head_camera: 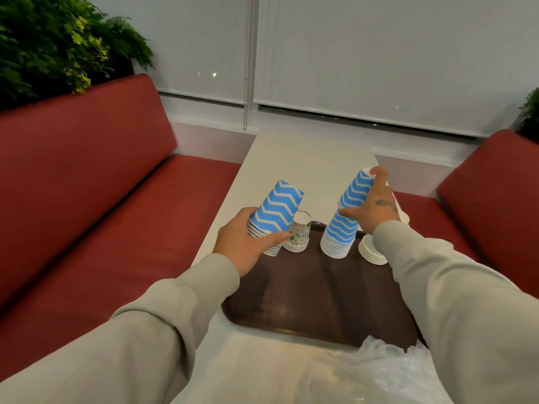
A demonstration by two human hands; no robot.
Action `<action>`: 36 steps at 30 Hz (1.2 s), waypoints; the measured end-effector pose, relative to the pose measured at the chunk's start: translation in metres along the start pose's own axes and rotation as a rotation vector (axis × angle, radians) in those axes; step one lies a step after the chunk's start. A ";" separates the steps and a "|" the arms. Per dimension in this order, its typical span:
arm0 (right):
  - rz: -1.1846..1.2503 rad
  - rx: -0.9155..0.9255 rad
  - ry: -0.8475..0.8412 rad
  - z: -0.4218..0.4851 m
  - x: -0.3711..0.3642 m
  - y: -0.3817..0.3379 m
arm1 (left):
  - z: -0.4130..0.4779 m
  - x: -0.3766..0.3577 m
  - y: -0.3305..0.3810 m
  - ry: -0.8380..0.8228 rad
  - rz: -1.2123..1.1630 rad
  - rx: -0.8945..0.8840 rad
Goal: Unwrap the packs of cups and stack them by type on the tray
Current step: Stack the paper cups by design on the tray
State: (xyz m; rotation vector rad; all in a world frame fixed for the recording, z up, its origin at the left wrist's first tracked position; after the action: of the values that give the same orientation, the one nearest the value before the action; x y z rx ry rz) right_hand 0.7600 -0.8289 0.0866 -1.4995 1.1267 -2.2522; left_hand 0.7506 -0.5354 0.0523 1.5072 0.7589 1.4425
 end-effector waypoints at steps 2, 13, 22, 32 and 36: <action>-0.039 -0.020 -0.034 -0.002 -0.006 0.005 | 0.001 0.000 -0.001 0.003 -0.013 -0.005; 0.109 0.125 -0.033 -0.026 -0.005 -0.028 | 0.004 -0.013 0.007 -0.015 0.009 -0.025; 0.666 -0.147 -0.554 -0.080 -0.062 -0.059 | 0.000 -0.026 0.027 -0.007 0.042 -0.083; 0.673 -0.053 -0.438 -0.072 -0.068 -0.055 | 0.000 -0.029 0.026 -0.092 0.097 -0.092; 0.647 -0.040 -0.432 -0.069 -0.065 -0.056 | 0.001 -0.029 0.023 -0.098 0.089 -0.054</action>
State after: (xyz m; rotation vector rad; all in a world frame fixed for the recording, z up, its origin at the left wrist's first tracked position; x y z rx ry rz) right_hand 0.7436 -0.7217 0.0668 -1.2928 1.2768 -1.4094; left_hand 0.7446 -0.5706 0.0602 1.5748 0.5958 1.4319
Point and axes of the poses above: each hand's wrist, its own z-axis towards the middle knuckle, its own x-axis out of the back of the hand, y = z × x, the point moved 8 cm from there along z, towards the middle knuckle, and after that the axes turned 4 degrees about z, right-handed, at the moved point
